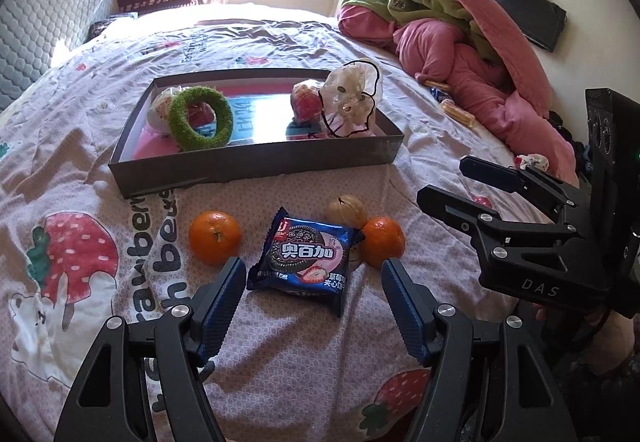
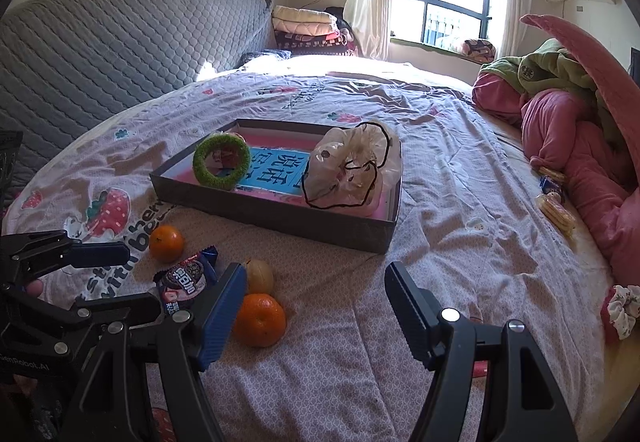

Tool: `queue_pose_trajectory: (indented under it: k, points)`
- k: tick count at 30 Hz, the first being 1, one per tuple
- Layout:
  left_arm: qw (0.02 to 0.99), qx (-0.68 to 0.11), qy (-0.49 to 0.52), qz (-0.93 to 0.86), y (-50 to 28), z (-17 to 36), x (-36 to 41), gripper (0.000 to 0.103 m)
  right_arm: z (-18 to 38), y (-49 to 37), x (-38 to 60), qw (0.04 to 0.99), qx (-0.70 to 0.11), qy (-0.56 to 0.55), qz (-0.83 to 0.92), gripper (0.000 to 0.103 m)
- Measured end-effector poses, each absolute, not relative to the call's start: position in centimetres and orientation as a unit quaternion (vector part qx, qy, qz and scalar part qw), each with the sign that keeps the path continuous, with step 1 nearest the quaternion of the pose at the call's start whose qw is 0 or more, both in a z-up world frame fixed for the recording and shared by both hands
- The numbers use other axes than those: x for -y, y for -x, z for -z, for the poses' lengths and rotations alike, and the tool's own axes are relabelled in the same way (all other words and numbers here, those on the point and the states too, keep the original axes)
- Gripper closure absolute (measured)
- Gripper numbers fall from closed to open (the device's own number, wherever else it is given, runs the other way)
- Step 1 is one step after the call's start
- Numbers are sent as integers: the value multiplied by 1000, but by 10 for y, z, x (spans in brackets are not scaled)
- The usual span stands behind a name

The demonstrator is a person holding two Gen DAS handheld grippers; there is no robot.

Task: Organize objects
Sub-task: 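Withdraw both open grippers toward the Oreo pack and the oranges, then close the left gripper on the blue Oreo pack while the right approaches an orange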

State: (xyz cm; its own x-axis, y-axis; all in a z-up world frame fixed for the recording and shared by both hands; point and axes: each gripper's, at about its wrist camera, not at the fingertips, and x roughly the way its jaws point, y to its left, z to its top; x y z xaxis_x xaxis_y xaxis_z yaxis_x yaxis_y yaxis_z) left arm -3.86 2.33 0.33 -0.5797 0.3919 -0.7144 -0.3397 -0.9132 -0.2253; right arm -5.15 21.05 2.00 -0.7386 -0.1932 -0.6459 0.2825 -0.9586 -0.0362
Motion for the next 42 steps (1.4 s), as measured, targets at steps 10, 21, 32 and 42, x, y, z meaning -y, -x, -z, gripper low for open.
queue_pose_trajectory:
  k: [10, 21, 32, 42]
  points:
    - [217, 21, 410, -886, 46, 1, -31, 31, -8, 49, -206, 132, -81, -364, 918, 32]
    - [226, 23, 418, -880, 59, 9, -35, 31, 7, 51, -196, 142, -112, -395, 901, 32]
    - [225, 18, 424, -877, 71, 16, -38, 31, 15, 52, -192, 157, -110, -409, 892, 32]
    - [230, 13, 436, -870, 80, 27, -38, 31, 22, 56, -186, 163, -112, -413, 889, 32]
